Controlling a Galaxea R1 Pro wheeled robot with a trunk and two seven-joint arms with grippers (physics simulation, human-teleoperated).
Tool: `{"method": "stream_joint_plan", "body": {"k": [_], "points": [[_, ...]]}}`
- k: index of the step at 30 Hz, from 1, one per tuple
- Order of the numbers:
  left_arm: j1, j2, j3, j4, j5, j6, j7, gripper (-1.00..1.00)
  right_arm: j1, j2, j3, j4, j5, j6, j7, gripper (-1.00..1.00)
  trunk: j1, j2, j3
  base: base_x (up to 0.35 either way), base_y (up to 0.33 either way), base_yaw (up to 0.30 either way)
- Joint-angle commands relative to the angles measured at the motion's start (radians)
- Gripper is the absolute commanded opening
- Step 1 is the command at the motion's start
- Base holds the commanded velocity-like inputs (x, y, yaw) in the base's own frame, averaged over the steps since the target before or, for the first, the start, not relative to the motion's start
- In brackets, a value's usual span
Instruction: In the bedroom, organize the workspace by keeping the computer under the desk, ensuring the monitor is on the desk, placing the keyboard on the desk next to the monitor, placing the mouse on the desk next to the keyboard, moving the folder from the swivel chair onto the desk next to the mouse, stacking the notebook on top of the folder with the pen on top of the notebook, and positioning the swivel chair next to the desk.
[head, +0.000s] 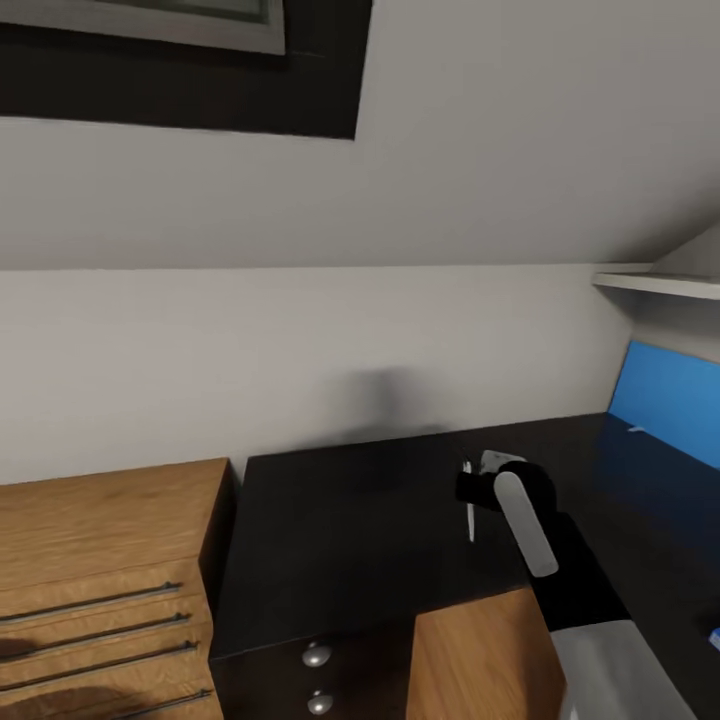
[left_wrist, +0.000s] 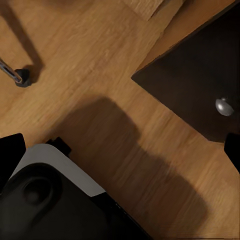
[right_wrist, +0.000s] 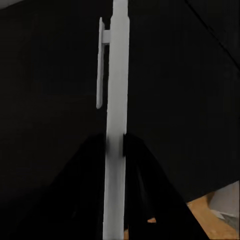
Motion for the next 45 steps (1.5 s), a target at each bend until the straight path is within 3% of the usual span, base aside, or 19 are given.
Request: {"method": "stream_joint_plan", "body": {"k": [1,5,20,29,45], "points": [[0.000,0.001,-0.003,-0.002,0.010,-0.010,0.004,1.00,-0.001,0.000,-0.001,0.000,-0.012,0.002,-0.018,-1.00,-0.004,0.007,0.002,0.000,0.000,-0.300],[0.000,0.000,-0.003,-0.001,0.009,-0.010,0.006,1.00,-0.001,0.001,-0.011,0.002,-0.012,-0.001,-0.048,-1.00,-0.019,0.035,0.015,0.000,0.000,-0.300],[0.000,0.000,-0.004,-0.001,0.003,-0.011,0.014,1.00,-0.001,0.003,-0.004,0.003,-0.009,-0.010,-0.059,-1.00,-0.077,0.140,0.062,0.000,0.000,-0.300],[0.000,0.002,-0.004,0.005,0.001,-0.008,0.005,1.00,-0.001,0.003,0.003,0.003,-0.008,-0.010,-0.059,-1.00,-0.077,0.140,0.062,0.000,-0.015,-0.300],[0.000,0.003,-0.008,0.036,0.000,-0.008,0.001,1.00,-0.002,0.004,-0.009,0.008,-0.011,-0.013,-0.060,-1.00,-0.077,0.140,0.062,0.014,-0.174,-0.300]]}}
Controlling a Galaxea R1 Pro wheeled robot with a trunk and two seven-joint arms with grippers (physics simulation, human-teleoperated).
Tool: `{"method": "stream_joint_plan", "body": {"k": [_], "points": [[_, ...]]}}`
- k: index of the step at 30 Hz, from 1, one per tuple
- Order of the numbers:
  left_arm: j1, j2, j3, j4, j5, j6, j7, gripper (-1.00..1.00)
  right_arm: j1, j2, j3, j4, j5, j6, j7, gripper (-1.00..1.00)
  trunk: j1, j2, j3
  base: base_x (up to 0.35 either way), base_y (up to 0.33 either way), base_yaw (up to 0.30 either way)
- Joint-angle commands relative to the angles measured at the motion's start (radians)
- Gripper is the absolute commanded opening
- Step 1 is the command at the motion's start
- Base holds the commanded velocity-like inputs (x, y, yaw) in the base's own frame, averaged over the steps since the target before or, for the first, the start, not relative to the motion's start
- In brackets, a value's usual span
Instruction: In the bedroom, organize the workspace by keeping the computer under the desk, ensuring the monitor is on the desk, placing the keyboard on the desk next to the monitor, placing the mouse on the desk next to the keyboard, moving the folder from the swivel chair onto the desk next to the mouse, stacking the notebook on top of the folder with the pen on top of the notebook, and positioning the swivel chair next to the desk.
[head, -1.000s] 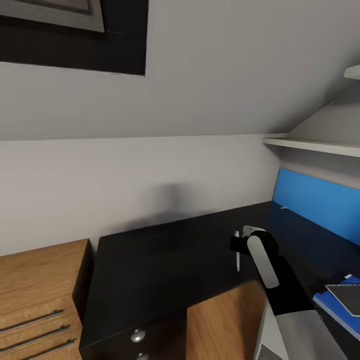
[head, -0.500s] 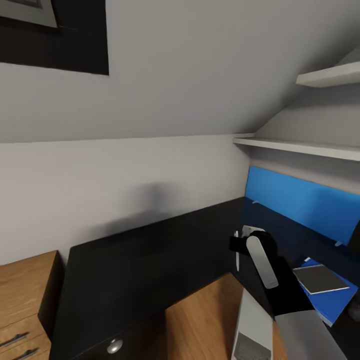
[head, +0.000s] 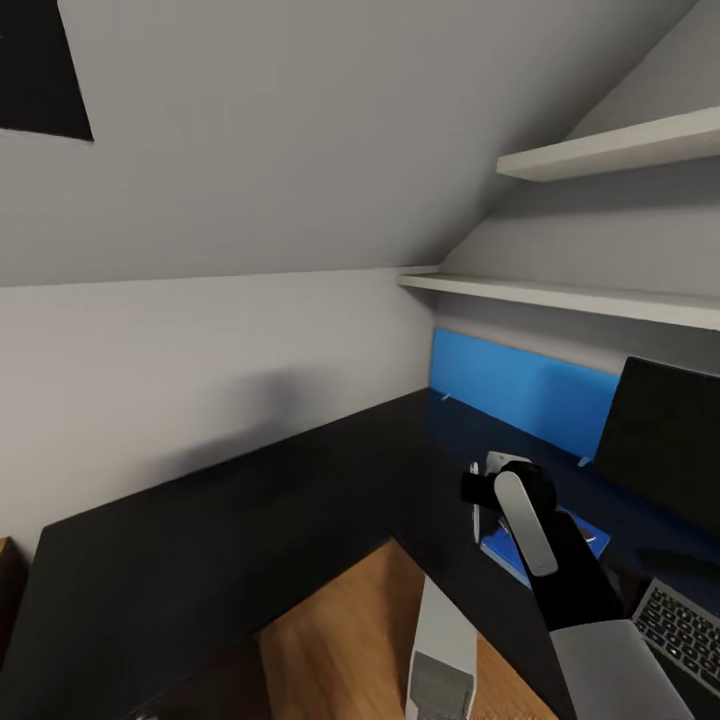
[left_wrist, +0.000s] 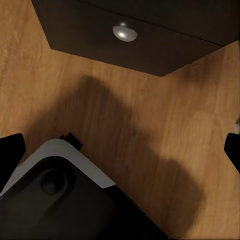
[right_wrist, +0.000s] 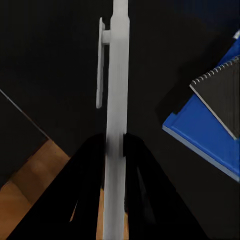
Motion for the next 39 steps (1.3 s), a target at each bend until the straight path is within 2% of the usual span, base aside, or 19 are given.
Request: {"method": "stream_joint_plan", "body": {"k": [1,4,6,7,13,15,23,33,39], "points": [[0.000,0.001,-0.003,0.001,0.010,-0.009,0.003,1.00,-0.001,0.000,0.001,0.005,-0.010,0.001,-0.008,-1.00,0.000,-0.001,-0.001,0.007,-0.037,-0.300],[-0.001,0.001,-0.004,0.007,0.011,-0.009,0.001,1.00,-0.002,0.000,0.001,0.032,-0.010,-0.002,-0.008,-1.00,0.000,-0.001,-0.001,0.004,-0.024,-0.300],[-0.001,0.000,-0.004,0.010,0.011,-0.008,0.000,1.00,-0.004,0.000,0.003,0.073,-0.010,-0.026,-0.008,-1.00,0.000,-0.001,-0.001,0.002,-0.011,-0.299],[-0.002,0.000,-0.004,0.013,0.012,-0.006,0.000,1.00,-0.007,0.000,0.006,0.118,-0.011,-0.068,-0.008,-1.00,0.000,-0.001,-0.001,0.001,-0.004,-0.296],[-0.003,0.000,-0.004,0.014,0.013,-0.006,-0.001,1.00,-0.009,0.000,0.008,0.148,-0.011,-0.111,-0.006,-1.00,0.000,-0.001,-0.001,0.000,-0.002,-0.150],[-0.003,0.000,-0.004,0.014,0.013,-0.008,-0.001,1.00,-0.009,-0.001,0.009,0.160,-0.011,-0.153,-0.007,-1.00,0.000,-0.001,-0.001,0.046,-0.035,-0.060],[-0.003,0.000,-0.005,0.014,0.013,-0.009,0.002,1.00,-0.010,-0.001,0.008,0.178,-0.013,-0.162,-0.008,-1.00,0.000,-0.001,-0.001,0.189,-0.169,-0.029],[-0.003,0.000,-0.006,0.014,0.013,-0.002,0.001,1.00,-0.029,-0.001,0.003,0.287,-0.013,-0.171,-0.006,-1.00,0.000,-0.001,-0.001,0.033,-0.030,-0.001],[-0.003,0.000,-0.006,0.014,0.013,-0.004,0.000,1.00,-0.074,-0.002,0.003,0.401,-0.015,-0.236,-0.004,-1.00,0.000,-0.001,-0.001,0.143,-0.120,0.000]]}}
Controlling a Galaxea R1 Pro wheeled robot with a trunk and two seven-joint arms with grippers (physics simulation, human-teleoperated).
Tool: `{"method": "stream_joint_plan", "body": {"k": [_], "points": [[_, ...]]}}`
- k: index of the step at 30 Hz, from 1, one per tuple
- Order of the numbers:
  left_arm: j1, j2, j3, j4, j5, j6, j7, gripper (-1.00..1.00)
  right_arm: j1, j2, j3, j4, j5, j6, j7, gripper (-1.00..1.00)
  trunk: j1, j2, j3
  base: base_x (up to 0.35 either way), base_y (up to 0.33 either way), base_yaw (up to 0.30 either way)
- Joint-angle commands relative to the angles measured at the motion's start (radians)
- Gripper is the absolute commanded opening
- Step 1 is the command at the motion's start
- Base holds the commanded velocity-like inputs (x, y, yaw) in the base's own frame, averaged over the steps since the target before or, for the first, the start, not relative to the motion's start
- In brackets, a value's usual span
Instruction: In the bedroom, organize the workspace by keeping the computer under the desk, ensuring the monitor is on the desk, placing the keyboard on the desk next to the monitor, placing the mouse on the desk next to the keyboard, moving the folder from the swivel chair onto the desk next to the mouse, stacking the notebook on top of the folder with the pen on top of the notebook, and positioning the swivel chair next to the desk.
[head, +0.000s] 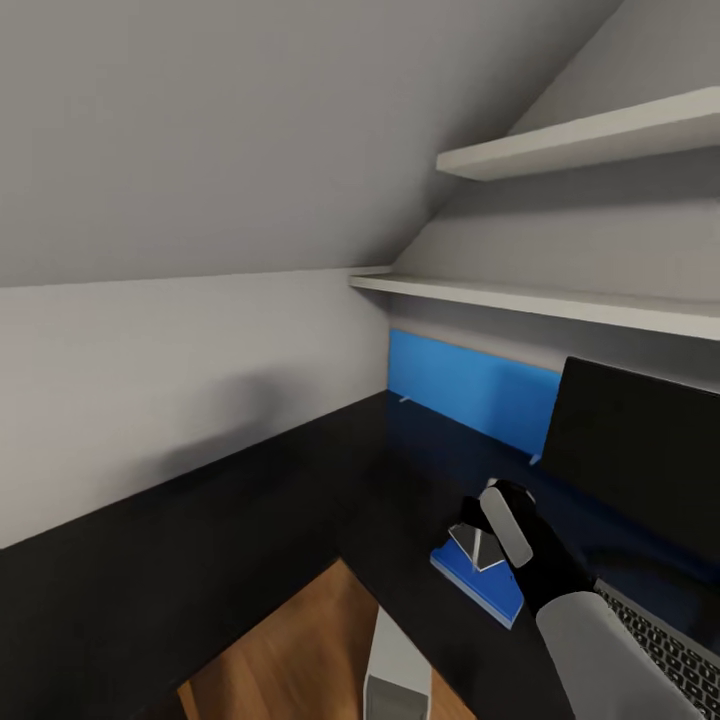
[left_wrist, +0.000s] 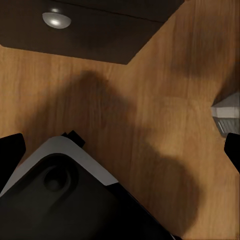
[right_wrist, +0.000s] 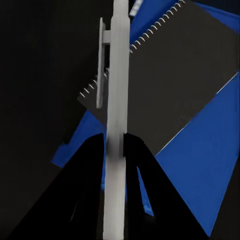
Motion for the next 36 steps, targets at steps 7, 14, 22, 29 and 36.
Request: {"method": "stream_joint_plan", "body": {"k": [7,14,22,29,36], "points": [[-0.002,0.001,-0.002,-0.003,0.014,-0.003,0.006,1.00,-0.037,-0.007,0.001,0.081,-0.014,-0.020,-0.007,-1.00,0.001,-0.001,-0.001,0.100,-0.082,0.000],[-0.005,0.000,0.006,-0.003,0.026,0.000,0.008,1.00,-0.079,-0.010,-0.001,0.176,-0.015,-0.067,-0.002,-1.00,0.001,-0.001,-0.001,0.013,-0.010,0.000],[-0.008,-0.003,0.009,-0.003,0.032,0.002,0.009,1.00,-0.101,-0.012,-0.002,0.226,-0.016,-0.092,0.003,-1.00,0.001,-0.001,-0.001,0.001,-0.001,0.000],[-0.009,-0.002,0.008,-0.003,0.068,0.002,0.008,1.00,-0.103,-0.012,-0.002,0.229,-0.016,-0.094,0.004,-1.00,0.012,-0.022,-0.010,0.000,0.000,0.000],[-0.009,-0.002,0.007,-0.005,0.078,0.002,0.008,1.00,-0.103,-0.012,-0.002,0.229,-0.016,-0.094,0.004,-1.00,0.016,-0.029,-0.014,0.000,0.000,0.000]]}}
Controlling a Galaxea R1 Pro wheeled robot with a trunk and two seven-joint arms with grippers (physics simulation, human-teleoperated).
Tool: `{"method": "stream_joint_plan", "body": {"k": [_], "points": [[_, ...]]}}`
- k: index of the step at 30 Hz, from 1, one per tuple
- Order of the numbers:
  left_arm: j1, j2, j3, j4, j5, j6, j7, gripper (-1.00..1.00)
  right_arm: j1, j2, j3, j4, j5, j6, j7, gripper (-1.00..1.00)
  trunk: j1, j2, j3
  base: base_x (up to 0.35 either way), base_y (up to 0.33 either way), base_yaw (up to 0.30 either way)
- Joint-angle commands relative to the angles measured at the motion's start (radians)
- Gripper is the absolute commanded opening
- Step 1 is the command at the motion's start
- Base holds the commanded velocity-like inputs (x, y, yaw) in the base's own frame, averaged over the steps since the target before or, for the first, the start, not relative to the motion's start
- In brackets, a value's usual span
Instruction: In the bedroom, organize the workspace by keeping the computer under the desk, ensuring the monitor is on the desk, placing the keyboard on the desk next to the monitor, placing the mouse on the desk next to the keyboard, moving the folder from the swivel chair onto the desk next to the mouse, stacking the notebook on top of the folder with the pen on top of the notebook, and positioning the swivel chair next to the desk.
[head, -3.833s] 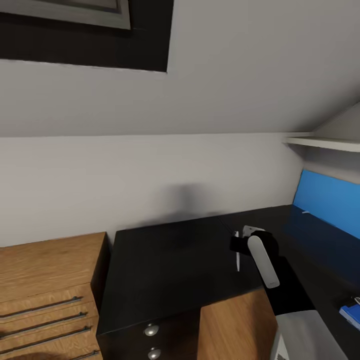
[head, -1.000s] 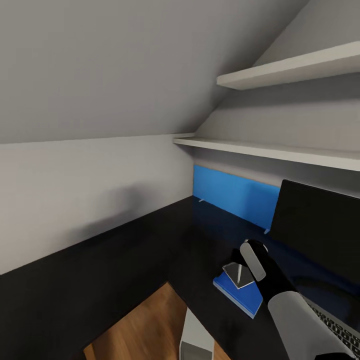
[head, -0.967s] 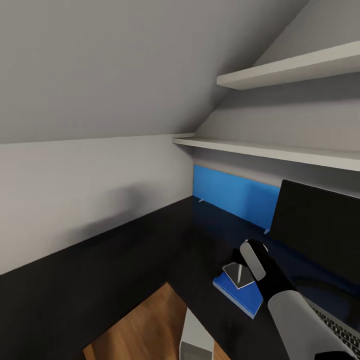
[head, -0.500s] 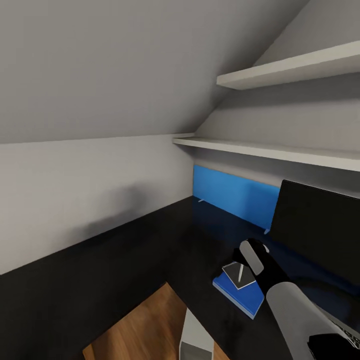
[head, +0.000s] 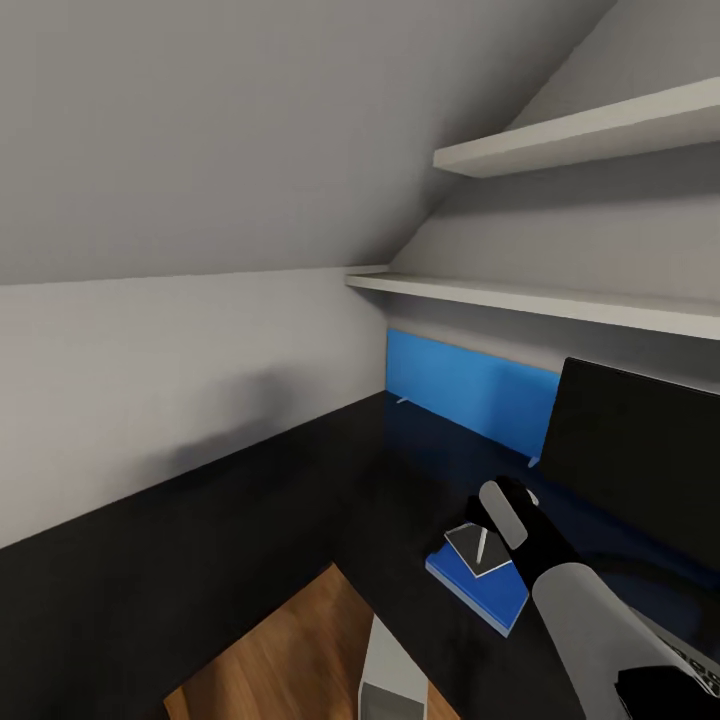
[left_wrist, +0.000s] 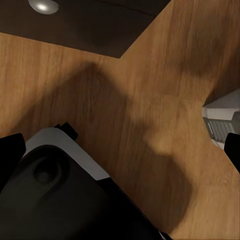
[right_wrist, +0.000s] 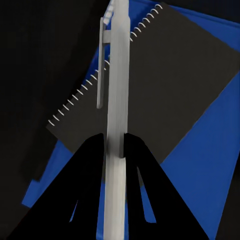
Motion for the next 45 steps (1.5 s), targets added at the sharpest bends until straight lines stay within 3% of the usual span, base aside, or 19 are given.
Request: {"method": "stream_joint_plan", "body": {"k": [1,12,19,26,45], "points": [[0.000,0.001,-0.003,-0.002,0.011,-0.008,0.004,1.00,-0.001,-0.001,0.006,-0.001,-0.012,0.001,-0.008,-1.00,0.000,-0.001,-0.001,0.000,0.000,0.000],[0.000,0.002,-0.003,-0.005,0.012,-0.008,0.004,1.00,-0.001,-0.001,0.006,-0.001,-0.011,0.001,-0.009,-1.00,0.038,-0.071,-0.032,0.000,0.000,0.000],[0.000,0.002,-0.006,-0.006,0.010,-0.008,0.004,1.00,0.000,-0.001,0.006,-0.001,-0.011,0.001,-0.009,-1.00,0.038,-0.071,-0.032,0.000,0.000,0.000],[0.000,0.001,-0.006,-0.007,0.010,-0.008,0.004,1.00,0.000,-0.001,0.006,-0.001,-0.011,0.001,-0.010,-1.00,0.065,-0.120,-0.054,0.000,0.000,0.000],[0.000,0.003,-0.008,-0.013,0.010,-0.007,0.004,1.00,0.001,0.006,0.007,-0.001,-0.005,0.000,-0.017,-1.00,0.065,-0.120,-0.054,0.000,0.000,-0.085]]}}
